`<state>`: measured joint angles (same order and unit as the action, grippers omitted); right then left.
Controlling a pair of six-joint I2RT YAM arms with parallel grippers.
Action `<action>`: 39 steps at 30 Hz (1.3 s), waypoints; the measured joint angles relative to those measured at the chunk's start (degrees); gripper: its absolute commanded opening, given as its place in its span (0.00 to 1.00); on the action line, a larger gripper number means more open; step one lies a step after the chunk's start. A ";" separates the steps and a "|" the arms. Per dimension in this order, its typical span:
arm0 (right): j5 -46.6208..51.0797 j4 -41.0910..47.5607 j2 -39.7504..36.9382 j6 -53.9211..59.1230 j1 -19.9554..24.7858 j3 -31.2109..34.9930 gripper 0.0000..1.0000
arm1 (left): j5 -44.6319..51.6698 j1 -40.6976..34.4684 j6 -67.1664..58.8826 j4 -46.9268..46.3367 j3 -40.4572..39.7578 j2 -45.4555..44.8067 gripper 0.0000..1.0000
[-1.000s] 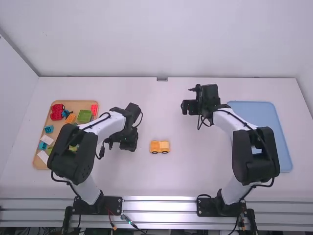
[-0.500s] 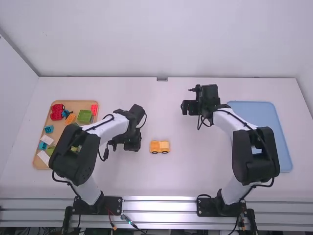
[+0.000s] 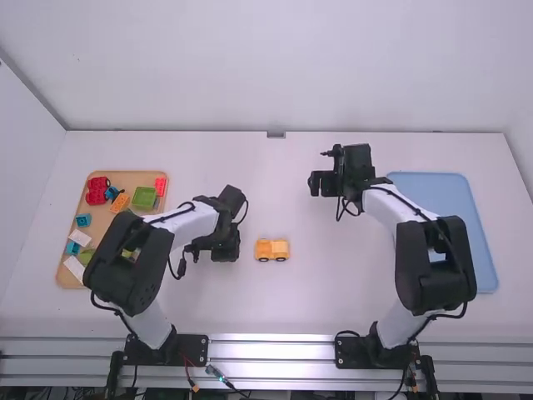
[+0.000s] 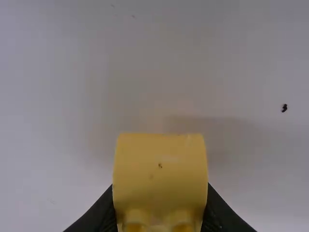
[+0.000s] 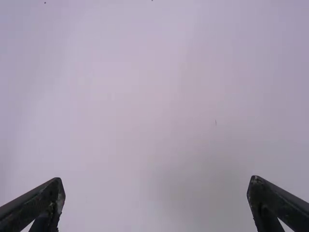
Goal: Assemble lego blocks to make yellow taxi
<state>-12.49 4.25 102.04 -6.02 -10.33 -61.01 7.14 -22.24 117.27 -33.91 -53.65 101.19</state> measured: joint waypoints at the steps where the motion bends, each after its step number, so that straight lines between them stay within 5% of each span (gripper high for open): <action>1: 0.00 0.09 0.00 0.00 0.00 0.00 0.99 | 0.00 0.00 0.00 -0.02 0.04 0.00 0.13; 6: 0.00 0.26 0.00 -0.02 0.00 0.00 0.99 | -0.02 0.00 -1.05 0.79 0.04 0.00 0.13; 8: -0.02 0.24 -0.02 0.00 -0.02 0.00 0.99 | 0.02 0.00 -1.57 1.18 0.04 0.00 0.20; 10: 0.00 0.24 0.00 0.04 0.00 0.00 0.99 | 0.20 0.00 -2.08 1.55 0.04 0.00 0.41; 14: 0.00 0.24 0.00 0.02 0.00 0.00 0.99 | 0.22 0.00 -2.19 1.46 0.04 0.00 0.46; 18: 0.00 0.26 0.00 0.00 -0.02 0.00 0.99 | 0.85 0.00 -2.40 1.51 0.02 0.00 0.68; 25: 0.00 0.26 0.00 0.00 0.00 0.00 0.99 | 1.38 0.07 -2.93 1.88 0.04 0.00 0.89; 39: 0.02 0.24 0.00 0.04 0.00 0.00 0.99 | 8.81 7.82 -18.56 -3.87 -1.64 -0.26 0.78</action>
<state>-12.47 4.49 102.04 -5.98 -10.33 -61.01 15.94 -14.41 98.72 -37.78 -55.29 100.92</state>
